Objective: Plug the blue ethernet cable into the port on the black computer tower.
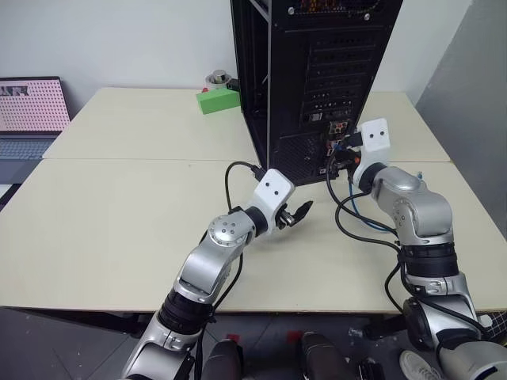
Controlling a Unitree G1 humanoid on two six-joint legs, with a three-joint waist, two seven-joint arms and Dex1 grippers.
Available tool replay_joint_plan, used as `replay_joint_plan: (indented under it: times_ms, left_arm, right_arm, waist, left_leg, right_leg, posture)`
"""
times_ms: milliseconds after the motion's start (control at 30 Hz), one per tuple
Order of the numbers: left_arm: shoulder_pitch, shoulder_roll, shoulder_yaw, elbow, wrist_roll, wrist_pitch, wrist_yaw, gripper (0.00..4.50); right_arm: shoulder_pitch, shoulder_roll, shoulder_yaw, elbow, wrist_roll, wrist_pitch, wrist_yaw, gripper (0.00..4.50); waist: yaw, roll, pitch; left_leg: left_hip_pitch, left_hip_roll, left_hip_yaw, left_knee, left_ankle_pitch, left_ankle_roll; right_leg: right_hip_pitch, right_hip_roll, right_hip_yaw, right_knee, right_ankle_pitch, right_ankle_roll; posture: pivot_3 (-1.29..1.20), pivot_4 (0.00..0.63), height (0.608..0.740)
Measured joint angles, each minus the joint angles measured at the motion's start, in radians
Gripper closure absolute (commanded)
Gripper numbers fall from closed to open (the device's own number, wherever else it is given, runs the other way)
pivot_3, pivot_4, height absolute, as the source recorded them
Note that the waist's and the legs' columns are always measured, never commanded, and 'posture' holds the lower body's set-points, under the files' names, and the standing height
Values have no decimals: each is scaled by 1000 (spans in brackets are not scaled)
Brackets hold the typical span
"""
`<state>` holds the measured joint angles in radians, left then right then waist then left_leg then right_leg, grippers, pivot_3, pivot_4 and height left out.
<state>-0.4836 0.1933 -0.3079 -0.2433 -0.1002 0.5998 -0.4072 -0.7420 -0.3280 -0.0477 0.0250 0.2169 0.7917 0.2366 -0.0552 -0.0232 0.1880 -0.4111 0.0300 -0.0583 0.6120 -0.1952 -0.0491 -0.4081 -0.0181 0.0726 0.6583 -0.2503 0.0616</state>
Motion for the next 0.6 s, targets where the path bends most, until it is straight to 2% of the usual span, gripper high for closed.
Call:
replay_joint_plan:
  times_ms: [600]
  left_arm:
    - [0, -2, 0, 3, 3, -1, 0, 996]
  right_arm:
    - [-9, 28, -29, 24, 4, 5, -20, 4474]
  waist:
    - [-3, 0, 0]
  left_leg:
    - [0, 0, 0, 0, 0, 0]
  right_leg:
    - [0, 0, 0, 0, 0, 0]
  posture:
    - [0, 150, 740]
